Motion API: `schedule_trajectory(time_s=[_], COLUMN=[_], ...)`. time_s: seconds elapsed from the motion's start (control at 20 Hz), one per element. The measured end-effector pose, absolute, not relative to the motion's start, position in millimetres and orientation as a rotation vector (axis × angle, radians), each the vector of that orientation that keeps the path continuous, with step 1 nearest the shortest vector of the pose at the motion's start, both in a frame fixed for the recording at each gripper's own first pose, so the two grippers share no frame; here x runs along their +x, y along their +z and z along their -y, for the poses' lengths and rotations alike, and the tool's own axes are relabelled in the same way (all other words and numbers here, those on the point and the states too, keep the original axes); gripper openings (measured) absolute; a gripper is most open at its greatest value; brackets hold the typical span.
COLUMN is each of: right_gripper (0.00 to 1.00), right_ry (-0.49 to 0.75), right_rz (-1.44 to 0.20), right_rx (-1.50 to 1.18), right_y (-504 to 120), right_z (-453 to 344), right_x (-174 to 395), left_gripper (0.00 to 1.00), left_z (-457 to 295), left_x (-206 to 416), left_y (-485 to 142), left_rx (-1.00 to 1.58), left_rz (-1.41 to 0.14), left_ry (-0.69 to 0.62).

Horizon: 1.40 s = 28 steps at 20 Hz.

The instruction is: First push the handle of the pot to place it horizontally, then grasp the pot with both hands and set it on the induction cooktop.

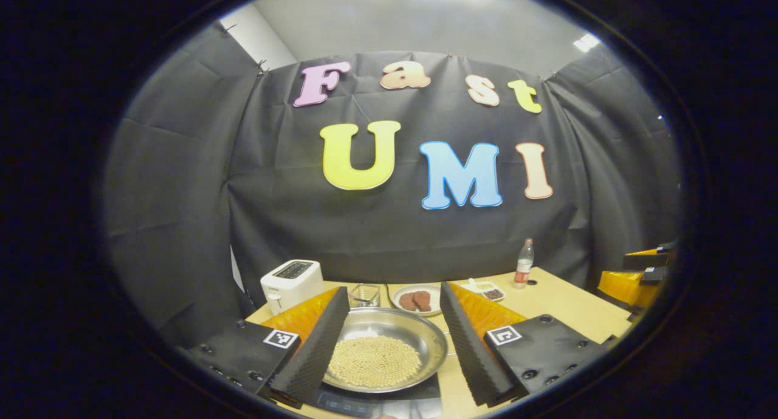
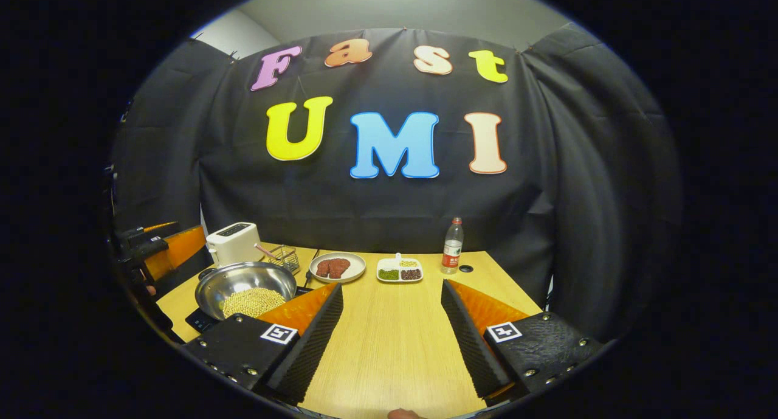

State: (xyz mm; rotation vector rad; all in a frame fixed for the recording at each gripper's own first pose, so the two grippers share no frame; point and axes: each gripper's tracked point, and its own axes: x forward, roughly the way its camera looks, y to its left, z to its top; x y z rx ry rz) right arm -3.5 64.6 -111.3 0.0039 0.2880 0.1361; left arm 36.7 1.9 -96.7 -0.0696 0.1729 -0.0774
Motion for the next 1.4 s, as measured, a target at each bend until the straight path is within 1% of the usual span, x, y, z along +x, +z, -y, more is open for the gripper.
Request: schedule_trajectory(time_s=[0.15, 0.2, 0.3, 0.4, 0.5, 0.55, 0.6, 0.65, 0.7, 0.75, 0.85, 0.9, 1.15, 1.3, 1.4], right_gripper=[0.98, 0.98, 0.98, 0.98, 0.98, 0.98, 0.98, 0.98, 0.98, 0.98, 0.98, 0.98, 0.97, 0.97, 0.98], right_ry=[0.151, 0.163, 0.179, 0.184, 0.181, 0.17, 0.152, 0.137, 0.127, 0.116, 0.1, 0.098, 0.095, 0.096, 0.105], right_rz=[-0.238, -0.222, -0.187, -0.154, -0.118, -0.107, -0.102, -0.094, -0.084, -0.084, -0.086, -0.077, -0.028, -0.031, -0.045], right_rx=[0.003, -0.003, -0.007, 0.017, 0.039, 0.036, 0.031, 0.031, 0.033, 0.035, 0.037, 0.038, 0.028, 0.049, 0.056], right_y=[-93, -88, -74, -60, -48, -43, -42, -40, -37, -36, -36, -31, -14, -15, -17], right_z=[-42, -39, -33, -31, -30, -26, -20, -16, -16, -16, -15, -16, -26, -35, -42], right_x=[-28, -35, -51, -64, -73, -76, -81, -88, -93, -96, -105, -107, -114, -114, -111], left_gripper=[0.97, 0.93, 1.0, 0.93, 1.0, 1.0, 0.93, 0.93, 0.93, 1.0, 0.97, 1.0, 1.0, 1.0, 0.95], left_z=[19, 25, 39, 46, 54, 56, 57, 59, 58, 56, 52, 49, 34, 28, 25], left_x=[11, 3, -11, -23, -34, -39, -43, -46, -48, -50, -58, -60, -73, -75, -76], left_y=[-67, -61, -49, -38, -26, -20, -16, -11, -7, -1, 4, 6, 15, 16, 17], left_rx=[-0.065, -0.063, -0.064, -0.06, -0.049, -0.038, -0.03, -0.025, -0.022, -0.027, -0.044, -0.049, -0.044, -0.03, -0.038], left_rz=[-0.13, -0.115, -0.101, -0.091, -0.067, -0.058, -0.048, -0.044, -0.034, -0.024, -0.011, -0.007, 0.016, 0.018, 0.029], left_ry=[-0.072, -0.069, -0.08, -0.091, -0.114, -0.125, -0.136, -0.148, -0.152, -0.155, -0.159, -0.163, -0.158, -0.153, -0.145])
